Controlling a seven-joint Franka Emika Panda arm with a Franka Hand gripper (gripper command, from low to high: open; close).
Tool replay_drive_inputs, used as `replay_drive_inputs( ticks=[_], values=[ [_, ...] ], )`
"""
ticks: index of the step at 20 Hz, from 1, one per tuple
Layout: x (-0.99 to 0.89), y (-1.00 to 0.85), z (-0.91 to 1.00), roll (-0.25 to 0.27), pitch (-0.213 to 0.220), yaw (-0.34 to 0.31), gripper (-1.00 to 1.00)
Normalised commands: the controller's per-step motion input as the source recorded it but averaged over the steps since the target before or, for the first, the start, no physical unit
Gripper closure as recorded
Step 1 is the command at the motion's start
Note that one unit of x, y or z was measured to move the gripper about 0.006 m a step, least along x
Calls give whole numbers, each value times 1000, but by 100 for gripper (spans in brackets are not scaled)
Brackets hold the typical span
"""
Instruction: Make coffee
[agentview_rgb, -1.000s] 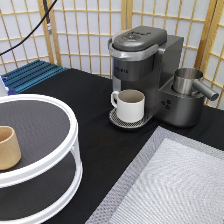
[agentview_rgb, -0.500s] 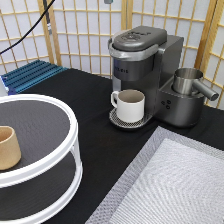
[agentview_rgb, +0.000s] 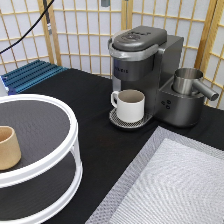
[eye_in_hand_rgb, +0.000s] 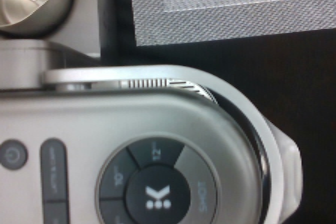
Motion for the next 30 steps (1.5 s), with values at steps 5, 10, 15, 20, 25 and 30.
replay_drive_inputs(
  ticks=[5,10,15,20,25,30],
  values=[
    [584,-93,-45,62,29,0,-100],
    [140,-94,-210,54,0,0,-100],
    [-32,-9,-347,32,-6,0,-100],
    [-117,133,-308,0,-30,0,-100],
    [-129,23,-253,0,-6,0,-100],
    [-322,1,-162,0,0,-1,-100]
  ],
)
